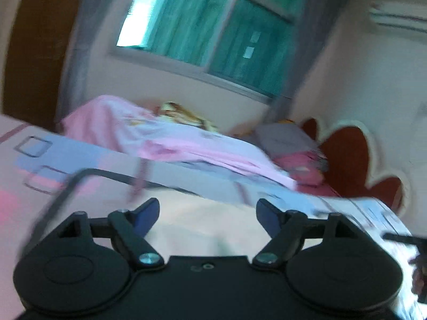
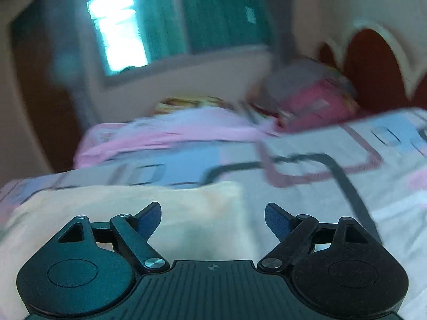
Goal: Fold large clothes
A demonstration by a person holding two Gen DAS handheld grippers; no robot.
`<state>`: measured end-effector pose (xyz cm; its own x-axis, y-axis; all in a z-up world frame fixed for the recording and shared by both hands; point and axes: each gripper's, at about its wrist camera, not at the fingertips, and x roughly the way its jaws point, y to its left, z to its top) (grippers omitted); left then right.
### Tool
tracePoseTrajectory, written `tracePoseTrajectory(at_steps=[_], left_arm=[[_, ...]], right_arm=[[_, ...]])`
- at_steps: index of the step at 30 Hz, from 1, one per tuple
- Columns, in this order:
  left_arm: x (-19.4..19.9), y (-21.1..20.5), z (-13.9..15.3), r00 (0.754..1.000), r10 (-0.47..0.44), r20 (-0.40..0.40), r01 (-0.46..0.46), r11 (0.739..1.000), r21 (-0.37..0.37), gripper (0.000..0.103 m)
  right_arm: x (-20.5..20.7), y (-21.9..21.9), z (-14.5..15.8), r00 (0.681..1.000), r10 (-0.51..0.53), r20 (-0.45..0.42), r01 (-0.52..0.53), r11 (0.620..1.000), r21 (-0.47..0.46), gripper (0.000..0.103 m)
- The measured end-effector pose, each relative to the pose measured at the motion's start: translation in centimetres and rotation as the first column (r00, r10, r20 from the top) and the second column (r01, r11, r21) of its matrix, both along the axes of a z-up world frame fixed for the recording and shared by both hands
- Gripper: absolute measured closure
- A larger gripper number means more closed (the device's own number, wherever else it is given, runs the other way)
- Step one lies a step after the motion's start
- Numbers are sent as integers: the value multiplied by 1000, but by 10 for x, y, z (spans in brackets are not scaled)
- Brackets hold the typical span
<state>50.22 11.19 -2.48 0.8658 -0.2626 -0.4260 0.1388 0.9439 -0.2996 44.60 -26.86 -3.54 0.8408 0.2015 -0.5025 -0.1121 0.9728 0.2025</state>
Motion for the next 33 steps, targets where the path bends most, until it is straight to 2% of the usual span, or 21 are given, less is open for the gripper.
tracePoseTrajectory(at_steps=[3, 6, 8, 9, 11, 12, 13, 16, 20, 23, 26, 29, 30, 32, 33], left_arm=[[-12, -50, -9, 998, -66, -1, 66, 995, 80, 24], [-28, -82, -20, 997, -72, -13, 74, 981, 177, 21], [-31, -94, -33, 997, -67, -47, 77, 965, 252, 20], [-30, -95, -43, 995, -74, -71, 90, 960, 265, 20], [-20, -91, -62, 990, -63, -126, 93, 964, 247, 17], [-17, -88, -68, 989, -55, -134, 85, 969, 230, 17], [-17, -84, -70, 990, -48, -131, 76, 973, 220, 17], [-25, -77, -60, 991, -9, -133, 40, 971, 235, 18], [-54, -77, -37, 997, 25, -77, -6, 970, 245, 16], [-76, -81, -30, 997, 51, -58, -36, 973, 229, 14], [-93, -70, -37, 989, 119, -91, -98, 973, 207, 13], [-107, -55, -45, 977, 169, -132, -134, 961, 242, 13], [-110, -50, -46, 974, 180, -138, -141, 957, 255, 12], [-119, -42, -48, 965, 215, -146, -170, 947, 271, 10], [-123, -38, -48, 962, 226, -150, -182, 948, 262, 8]], right_arm=[[-17, 36, 5, 999, 45, 23, -44, 998, -45, 18], [-29, 45, 9, 1000, -3, 24, 5, 998, -56, 18], [-34, 53, -4, 1000, 12, -5, -12, 991, -133, 18], [-35, 58, -14, 999, 34, -22, -37, 981, -190, 18], [-26, 56, -40, 989, 39, -143, -71, 973, -222, 18], [-22, 49, -50, 983, 18, -180, -54, 980, -194, 18], [-21, 42, -53, 984, 0, -179, -29, 987, -159, 18], [-31, 28, -42, 985, -73, -157, 51, 989, -137, 18], [-66, 27, -10, 997, -59, -55, 56, 996, -69, 18], [-85, 30, -2, 996, -72, -47, 70, 996, -52, 18], [-108, 15, -8, 986, -127, -110, 134, 990, 54, 18], [-124, -8, -22, 969, -155, -194, 193, 961, 196, 18], [-128, -18, -30, 961, -160, -224, 219, 938, 268, 18], [-135, -36, -44, 946, -151, -287, 267, 866, 424, 18], [-138, -43, -53, 938, -143, -317, 295, 809, 509, 18]])
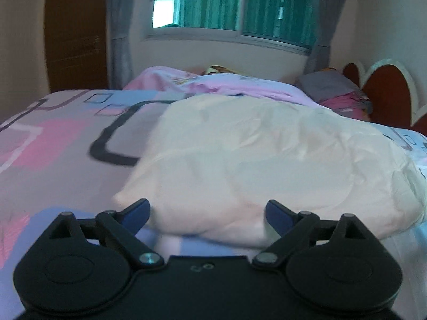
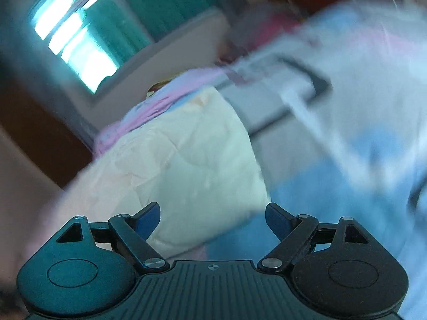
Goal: Fold large clothes
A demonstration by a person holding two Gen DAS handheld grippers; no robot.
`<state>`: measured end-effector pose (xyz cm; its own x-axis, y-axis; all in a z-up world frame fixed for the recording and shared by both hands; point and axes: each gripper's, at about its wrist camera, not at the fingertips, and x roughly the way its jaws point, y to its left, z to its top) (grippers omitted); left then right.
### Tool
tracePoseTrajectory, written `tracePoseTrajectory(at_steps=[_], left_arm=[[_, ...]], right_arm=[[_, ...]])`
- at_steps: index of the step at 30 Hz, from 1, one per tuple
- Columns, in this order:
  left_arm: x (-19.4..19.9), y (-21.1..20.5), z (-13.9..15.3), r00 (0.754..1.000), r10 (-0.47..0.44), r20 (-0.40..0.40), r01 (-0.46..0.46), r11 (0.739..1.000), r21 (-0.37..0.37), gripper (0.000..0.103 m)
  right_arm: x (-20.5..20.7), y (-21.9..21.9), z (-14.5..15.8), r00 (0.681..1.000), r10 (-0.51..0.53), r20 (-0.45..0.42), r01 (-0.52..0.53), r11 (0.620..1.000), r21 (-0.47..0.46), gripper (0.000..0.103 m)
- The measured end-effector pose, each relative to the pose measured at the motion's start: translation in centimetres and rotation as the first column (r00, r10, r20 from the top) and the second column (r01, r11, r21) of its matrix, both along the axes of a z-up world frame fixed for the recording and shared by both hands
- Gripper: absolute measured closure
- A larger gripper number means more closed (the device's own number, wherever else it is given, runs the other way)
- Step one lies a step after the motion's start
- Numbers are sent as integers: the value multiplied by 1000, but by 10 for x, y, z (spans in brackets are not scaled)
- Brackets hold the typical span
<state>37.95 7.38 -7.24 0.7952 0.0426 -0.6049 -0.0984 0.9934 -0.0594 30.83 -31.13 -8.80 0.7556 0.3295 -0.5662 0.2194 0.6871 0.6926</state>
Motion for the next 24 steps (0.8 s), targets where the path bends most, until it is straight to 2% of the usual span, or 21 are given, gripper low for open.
tracePoseTrajectory(at_steps=[2, 4, 7, 8, 11, 12, 13, 15, 17, 21, 24], left_arm=[[-3, 12, -2, 999, 42, -15, -44, 996, -82, 8], [0, 27, -9, 995, 94, -41, -101, 970, -222, 9], [5, 51, -22, 981, 184, -61, -193, 887, -420, 13], [7, 56, -26, 976, 207, -65, -213, 862, -460, 14], [15, 72, -41, 965, 249, -79, -246, 759, -603, 21], [17, 77, -46, 962, 261, -79, -248, 721, -646, 24], [19, 81, -50, 959, 273, -78, -253, 695, -673, 25], [24, 85, -56, 953, 293, -73, -256, 661, -706, 27], [29, 88, -60, 950, 305, -71, -260, 641, -722, 27], [39, 92, -64, 947, 315, -61, -257, 632, -731, 29], [46, 96, -67, 949, 310, -62, -254, 630, -734, 36]], right_arm=[[0, -7, -13, 998, -49, -35, 52, 993, 106, 18], [2, -10, -20, 995, -83, -59, 91, 983, 158, 18], [5, -11, -26, 990, -117, -77, 131, 968, 216, 18], [6, -11, -28, 989, -124, -77, 139, 963, 229, 18], [9, -13, -32, 986, -152, -73, 166, 954, 251, 18], [11, -14, -33, 984, -165, -69, 177, 949, 259, 18], [13, -15, -34, 982, -177, -68, 188, 945, 267, 18], [14, -13, -35, 979, -190, -69, 202, 937, 287, 18], [16, -9, -37, 979, -191, -65, 202, 932, 302, 18], [32, -4, -41, 979, -195, -55, 203, 936, 287, 18], [44, 1, -39, 979, -195, -58, 203, 947, 248, 18]])
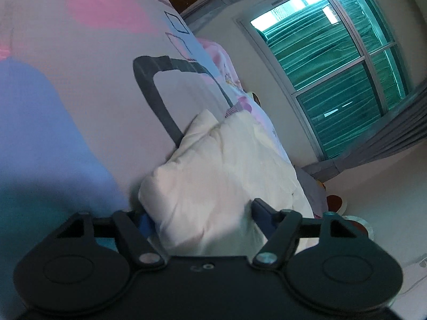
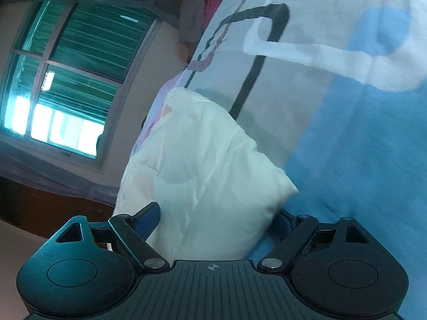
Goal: Fold large clothes
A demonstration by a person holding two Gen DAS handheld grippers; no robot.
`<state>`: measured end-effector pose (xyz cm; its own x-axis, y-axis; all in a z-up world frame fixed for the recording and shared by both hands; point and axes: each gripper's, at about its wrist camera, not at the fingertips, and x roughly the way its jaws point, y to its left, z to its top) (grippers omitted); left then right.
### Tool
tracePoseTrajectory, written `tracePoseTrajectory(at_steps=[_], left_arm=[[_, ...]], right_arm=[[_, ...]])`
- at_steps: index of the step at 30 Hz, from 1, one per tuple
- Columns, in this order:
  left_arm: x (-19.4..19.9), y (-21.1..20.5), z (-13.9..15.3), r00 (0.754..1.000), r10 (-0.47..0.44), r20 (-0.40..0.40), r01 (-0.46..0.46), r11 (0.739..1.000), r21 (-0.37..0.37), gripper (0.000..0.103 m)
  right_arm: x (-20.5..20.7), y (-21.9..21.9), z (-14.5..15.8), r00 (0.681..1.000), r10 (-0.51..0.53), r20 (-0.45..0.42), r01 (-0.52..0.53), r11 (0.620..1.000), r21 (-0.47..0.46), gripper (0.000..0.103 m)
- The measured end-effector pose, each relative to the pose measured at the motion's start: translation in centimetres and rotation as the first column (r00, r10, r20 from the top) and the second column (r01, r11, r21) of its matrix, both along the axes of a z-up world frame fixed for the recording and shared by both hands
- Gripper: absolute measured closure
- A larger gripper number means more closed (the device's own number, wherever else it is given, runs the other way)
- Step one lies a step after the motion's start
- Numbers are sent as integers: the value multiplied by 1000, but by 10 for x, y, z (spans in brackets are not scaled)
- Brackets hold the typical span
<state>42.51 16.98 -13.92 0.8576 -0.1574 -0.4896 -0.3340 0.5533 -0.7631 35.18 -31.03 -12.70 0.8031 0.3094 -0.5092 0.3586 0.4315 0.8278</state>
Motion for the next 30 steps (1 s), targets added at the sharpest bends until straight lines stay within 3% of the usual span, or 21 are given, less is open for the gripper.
tracePoseTrajectory(at_steps=[2, 4, 5, 6, 9, 12, 20, 30], left_arm=[[5, 3, -3, 1000, -6, 1, 6, 1000, -15, 43], [5, 4, -5, 1000, -14, 1, 15, 1000, -22, 60], [5, 3, -4, 1000, -24, 4, 24, 1000, -14, 65], [5, 1, -3, 999, -35, 10, 35, 999, -2, 71], [4, -2, 7, 998, -55, 28, 54, 998, 33, 80], [-2, -5, 18, 997, -64, 49, 61, 997, 44, 82], [-35, -16, 45, 993, -88, 80, 82, 994, 73, 83], [-114, -34, 55, 993, -107, 59, 102, 992, 79, 83]], right_arm=[[7, 3, 4, 1000, 19, -3, -19, 999, -42, 18], [11, 5, 5, 999, 37, 0, -36, 996, -84, 21], [12, 6, 6, 999, 48, -7, -48, 993, -108, 39], [13, 6, 5, 998, 65, -8, -65, 992, -105, 46], [11, 4, 8, 996, 88, 9, -87, 992, -88, 61], [6, 4, 19, 993, 116, 29, -112, 987, -116, 70], [-20, 3, 49, 987, 154, 52, -143, 973, -183, 72], [-97, -14, 66, 983, 181, 42, -169, 965, -202, 72]])
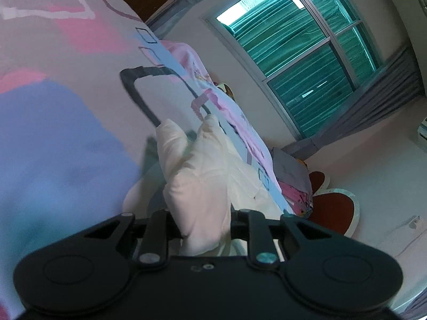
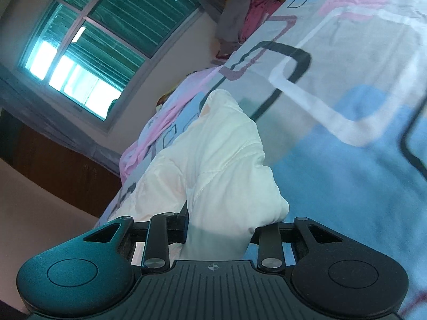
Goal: Fold large clothes
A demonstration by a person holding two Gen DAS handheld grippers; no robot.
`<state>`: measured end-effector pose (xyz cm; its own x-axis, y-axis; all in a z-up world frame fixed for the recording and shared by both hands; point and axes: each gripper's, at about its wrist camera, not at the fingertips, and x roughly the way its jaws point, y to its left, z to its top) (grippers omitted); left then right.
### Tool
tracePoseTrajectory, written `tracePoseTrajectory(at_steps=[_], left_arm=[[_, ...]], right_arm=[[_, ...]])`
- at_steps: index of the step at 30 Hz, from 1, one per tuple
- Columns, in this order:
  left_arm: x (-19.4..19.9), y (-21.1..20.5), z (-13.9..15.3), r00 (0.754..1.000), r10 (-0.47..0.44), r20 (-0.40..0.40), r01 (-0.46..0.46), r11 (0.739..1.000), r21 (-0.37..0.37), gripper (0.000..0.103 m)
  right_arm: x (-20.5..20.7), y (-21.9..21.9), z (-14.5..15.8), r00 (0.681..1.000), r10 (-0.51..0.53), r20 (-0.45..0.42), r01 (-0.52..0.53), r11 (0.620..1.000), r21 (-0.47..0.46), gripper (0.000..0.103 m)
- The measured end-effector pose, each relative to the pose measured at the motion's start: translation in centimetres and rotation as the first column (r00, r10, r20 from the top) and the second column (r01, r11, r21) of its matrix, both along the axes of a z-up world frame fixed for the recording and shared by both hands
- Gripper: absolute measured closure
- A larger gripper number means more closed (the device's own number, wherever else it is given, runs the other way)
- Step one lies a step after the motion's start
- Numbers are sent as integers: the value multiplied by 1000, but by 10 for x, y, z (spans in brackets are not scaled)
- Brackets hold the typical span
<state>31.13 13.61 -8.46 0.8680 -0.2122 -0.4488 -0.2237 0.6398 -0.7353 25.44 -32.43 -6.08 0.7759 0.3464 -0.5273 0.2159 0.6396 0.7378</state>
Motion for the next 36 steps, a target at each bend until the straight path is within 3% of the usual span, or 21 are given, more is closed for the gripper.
tracePoseTrajectory(at_steps=[10, 17, 18, 19, 20, 22, 23, 24, 28, 29, 30, 31, 32, 36], left_arm=[[-76, -14, -3, 1000, 2, -26, -2, 1000, 13, 83], [-98, -22, -14, 999, 6, -40, -5, 1000, 28, 82], [-98, -23, -18, 999, 7, -44, -5, 999, 41, 80], [-98, -23, -22, 998, 14, -55, -11, 999, 52, 70], [-98, -24, -26, 996, 28, -80, -23, 997, 67, 65], [-104, -28, -28, 990, 86, -116, -73, 991, 110, 31], [-109, -30, -25, 985, 123, -122, -105, 984, 146, 24], [-115, -32, -22, 983, 143, -117, -122, 978, 171, 19], [-136, -28, -17, 985, 140, -101, -123, 979, 165, 21], [-139, -27, -16, 986, 138, -97, -122, 980, 160, 23], [-141, -25, -16, 987, 135, -89, -121, 982, 148, 24], [-143, -25, -17, 988, 131, -80, -119, 984, 135, 26], [-143, -24, -18, 990, 124, -70, -115, 986, 122, 26], [-129, -27, -22, 992, 109, -70, -101, 989, 106, 28]], right_arm=[[-76, -17, 1, 1000, 12, -17, -12, 1000, -4, 72], [-88, -27, -14, 998, 25, -49, -26, 1000, -12, 72], [-90, -28, -18, 998, 31, -58, -31, 999, -13, 72], [-88, -30, -24, 997, 35, -66, -35, 999, -6, 70], [-90, -32, -29, 997, 30, -72, -30, 1000, 0, 63], [-95, -38, -36, 995, -5, -100, 3, 1000, -17, 45], [-101, -42, -36, 994, -40, -103, 36, 999, -35, 34], [-109, -47, -35, 994, -67, -86, 64, 997, -37, 32], [-136, -69, -21, 984, -171, -44, 168, 983, -75, 32], [-143, -73, -16, 979, -202, -26, 199, 976, -88, 32], [-148, -76, -11, 975, -222, -10, 220, 971, -95, 42], [-151, -78, -6, 974, -228, 3, 227, 969, -95, 55], [-151, -77, -2, 976, -219, 7, 219, 971, -94, 77], [-140, -52, 22, 990, -124, 62, 132, 980, -148, 81]])
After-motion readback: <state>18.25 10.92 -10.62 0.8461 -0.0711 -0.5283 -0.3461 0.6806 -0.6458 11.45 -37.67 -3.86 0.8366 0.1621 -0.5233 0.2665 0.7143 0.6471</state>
